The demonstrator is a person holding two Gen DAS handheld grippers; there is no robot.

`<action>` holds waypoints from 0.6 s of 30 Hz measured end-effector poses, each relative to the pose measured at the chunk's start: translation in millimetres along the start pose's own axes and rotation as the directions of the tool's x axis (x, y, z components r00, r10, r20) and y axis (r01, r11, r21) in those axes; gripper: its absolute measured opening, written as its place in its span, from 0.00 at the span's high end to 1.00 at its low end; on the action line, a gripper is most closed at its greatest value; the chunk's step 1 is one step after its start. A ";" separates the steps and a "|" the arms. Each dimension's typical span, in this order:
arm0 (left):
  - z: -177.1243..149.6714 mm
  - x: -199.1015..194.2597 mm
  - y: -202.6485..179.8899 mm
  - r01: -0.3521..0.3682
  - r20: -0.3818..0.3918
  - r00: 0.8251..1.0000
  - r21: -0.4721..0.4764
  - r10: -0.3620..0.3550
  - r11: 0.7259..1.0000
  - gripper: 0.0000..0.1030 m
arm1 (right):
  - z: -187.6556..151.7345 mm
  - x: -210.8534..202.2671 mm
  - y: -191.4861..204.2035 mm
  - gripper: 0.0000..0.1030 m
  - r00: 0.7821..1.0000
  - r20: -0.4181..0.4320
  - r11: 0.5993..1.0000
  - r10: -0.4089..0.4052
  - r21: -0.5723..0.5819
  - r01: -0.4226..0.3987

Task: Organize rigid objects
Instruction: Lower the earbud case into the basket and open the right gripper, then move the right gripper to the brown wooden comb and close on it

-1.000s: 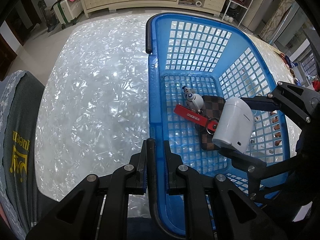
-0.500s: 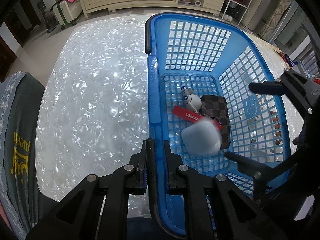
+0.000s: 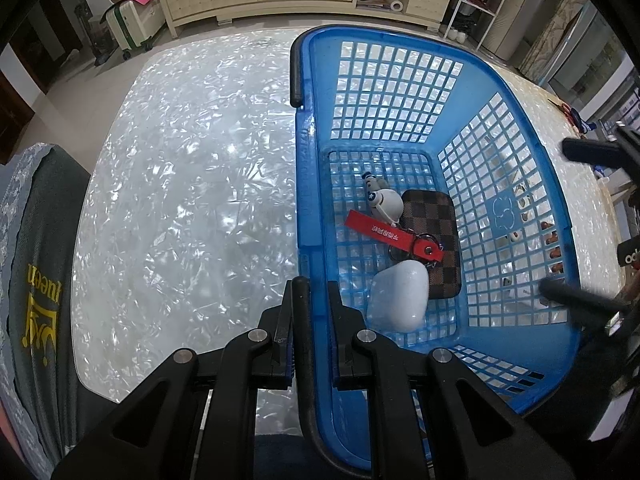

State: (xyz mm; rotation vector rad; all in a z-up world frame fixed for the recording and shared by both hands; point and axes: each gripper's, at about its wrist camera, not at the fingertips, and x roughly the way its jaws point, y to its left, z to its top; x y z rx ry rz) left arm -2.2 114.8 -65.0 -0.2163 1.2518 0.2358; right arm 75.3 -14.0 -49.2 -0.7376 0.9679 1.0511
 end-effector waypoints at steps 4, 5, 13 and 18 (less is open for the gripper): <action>0.0 0.3 0.6 -0.001 0.002 1.000 -0.001 0.001 1.000 0.87 | -9.3 -20.7 -31.0 0.00 1.000 0.008 0.996 -0.011 0.092 0.010; 0.0 0.1 0.8 0.000 0.003 1.000 -0.003 0.000 1.000 0.87 | -12.2 -24.3 -42.4 0.00 1.000 0.004 0.993 -0.015 0.116 0.015; -0.4 0.3 2.1 0.005 0.006 1.000 -0.011 -0.004 1.000 0.87 | -54.8 -25.2 -121.5 0.00 0.996 -0.084 0.933 -0.011 0.358 0.040; 0.2 0.9 1.6 0.001 0.007 1.000 -0.011 -0.001 1.000 0.87 | -86.2 -5.7 -143.3 0.00 0.984 -0.181 0.885 0.002 0.458 0.082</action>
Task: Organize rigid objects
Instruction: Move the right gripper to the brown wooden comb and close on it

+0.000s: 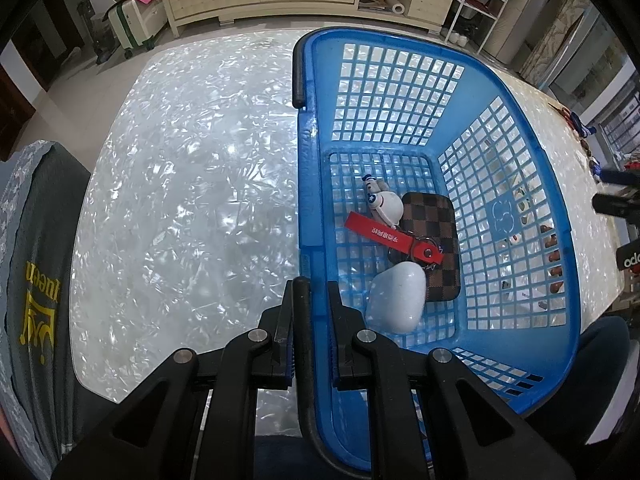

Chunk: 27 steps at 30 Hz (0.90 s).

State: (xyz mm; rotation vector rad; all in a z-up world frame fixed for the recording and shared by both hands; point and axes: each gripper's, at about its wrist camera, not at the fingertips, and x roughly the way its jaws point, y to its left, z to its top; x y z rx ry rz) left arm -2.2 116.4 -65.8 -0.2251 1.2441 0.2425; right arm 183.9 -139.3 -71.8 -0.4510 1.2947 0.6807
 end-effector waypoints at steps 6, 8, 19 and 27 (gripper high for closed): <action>-0.1 -0.3 -0.6 -0.002 0.000 1.000 0.002 0.002 1.000 0.87 | -17.8 27.5 -29.9 0.00 0.996 -0.086 0.991 0.029 0.136 -0.017; -0.2 -0.3 -1.3 -0.004 0.001 1.000 0.003 0.004 1.000 0.87 | -22.1 36.2 -37.1 0.00 0.994 -0.103 0.988 0.026 0.156 -0.010; 0.2 -0.5 -0.4 0.004 0.005 1.000 0.003 -0.004 1.000 0.87 | -51.0 80.9 -50.3 0.00 0.981 -0.190 0.959 0.045 0.283 0.011; -0.5 -0.6 -0.3 0.007 0.006 1.000 0.004 -0.007 1.000 0.87 | -67.3 107.9 -55.9 0.00 0.975 -0.216 0.937 0.058 0.349 0.022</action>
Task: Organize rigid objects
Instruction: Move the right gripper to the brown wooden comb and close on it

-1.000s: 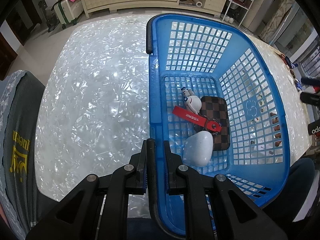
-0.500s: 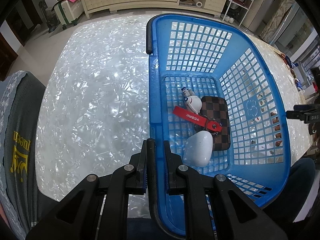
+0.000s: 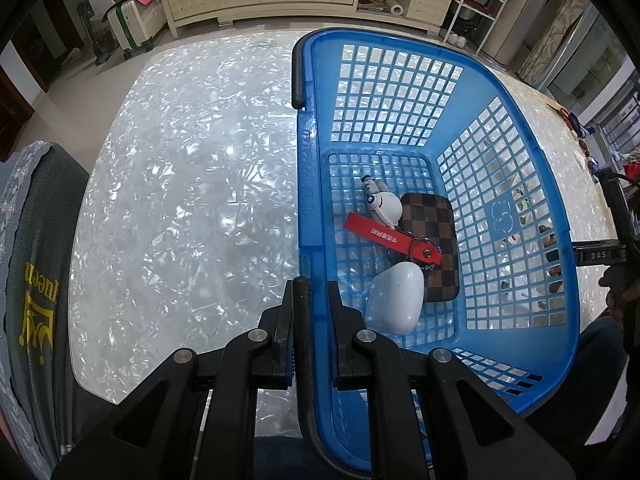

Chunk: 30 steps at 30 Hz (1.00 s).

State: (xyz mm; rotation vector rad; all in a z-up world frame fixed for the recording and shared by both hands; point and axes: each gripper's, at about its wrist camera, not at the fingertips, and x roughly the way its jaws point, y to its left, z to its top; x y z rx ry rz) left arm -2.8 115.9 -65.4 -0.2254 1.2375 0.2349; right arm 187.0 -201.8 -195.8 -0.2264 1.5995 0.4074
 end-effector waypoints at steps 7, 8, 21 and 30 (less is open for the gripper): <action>0.1 -0.1 0.0 0.000 -0.001 1.000 0.000 0.000 1.000 0.87 | -13.6 25.9 -3.6 0.00 1.000 -0.013 1.000 -0.024 -0.003 0.024; 0.5 -0.1 -0.3 0.000 -0.001 1.000 0.001 0.000 1.000 0.87 | -15.3 27.4 -3.0 0.01 1.000 -0.011 1.000 -0.029 -0.006 0.028; -0.4 1.3 0.5 -0.002 -0.002 1.000 -0.005 0.002 1.000 0.87 | -48.4 29.5 37.6 0.52 0.992 0.064 0.987 -0.107 -0.110 0.114; -1.0 1.9 1.3 0.004 -0.001 1.000 -0.005 -0.004 1.000 0.87 | -64.9 27.9 35.4 0.52 0.993 0.091 0.992 -0.072 -0.095 0.081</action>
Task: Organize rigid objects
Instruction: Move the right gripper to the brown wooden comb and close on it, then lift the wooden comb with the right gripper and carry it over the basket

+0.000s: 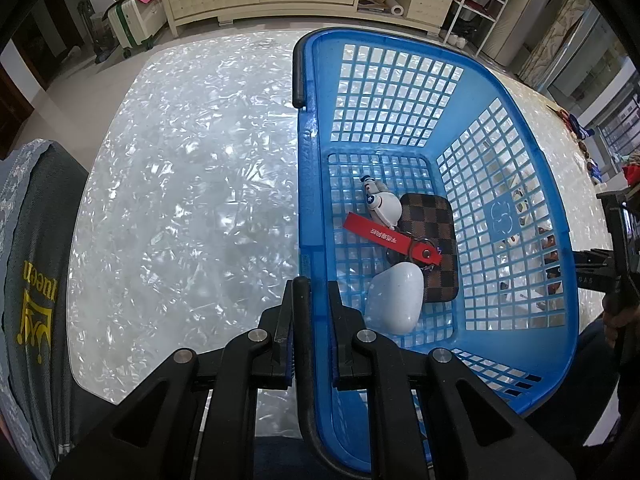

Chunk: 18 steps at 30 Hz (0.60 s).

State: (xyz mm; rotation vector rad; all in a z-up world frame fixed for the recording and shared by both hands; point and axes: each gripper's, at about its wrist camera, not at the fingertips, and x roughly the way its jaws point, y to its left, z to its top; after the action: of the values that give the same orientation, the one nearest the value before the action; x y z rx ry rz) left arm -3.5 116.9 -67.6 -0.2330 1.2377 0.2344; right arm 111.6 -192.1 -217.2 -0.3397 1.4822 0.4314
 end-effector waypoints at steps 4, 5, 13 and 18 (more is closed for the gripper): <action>-0.1 -0.1 0.2 0.000 0.001 1.000 -0.001 0.000 1.000 0.87 | 6.0 -2.6 -5.5 0.52 1.000 0.009 1.000 0.011 0.003 -0.011; -0.2 -0.3 0.3 0.001 0.001 1.000 -0.001 -0.001 1.000 0.87 | 5.8 -5.6 -6.2 0.52 1.000 0.016 1.000 0.014 0.005 -0.014; -0.5 -0.2 0.1 -0.002 0.000 1.000 0.001 0.002 1.000 0.87 | 8.3 -50.2 -4.1 0.52 0.995 0.096 1.000 0.007 -0.008 -0.007; -0.3 -0.2 0.3 -0.002 -0.001 1.000 0.000 0.002 1.000 0.87 | 11.8 -87.9 2.1 0.52 0.986 0.163 0.999 0.033 -0.033 -0.028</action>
State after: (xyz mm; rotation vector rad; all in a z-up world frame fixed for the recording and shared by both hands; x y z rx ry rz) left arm -3.9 117.1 -67.5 -0.2319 1.2387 0.2359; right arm 117.6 -190.8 -128.8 -0.2994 1.3227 0.4957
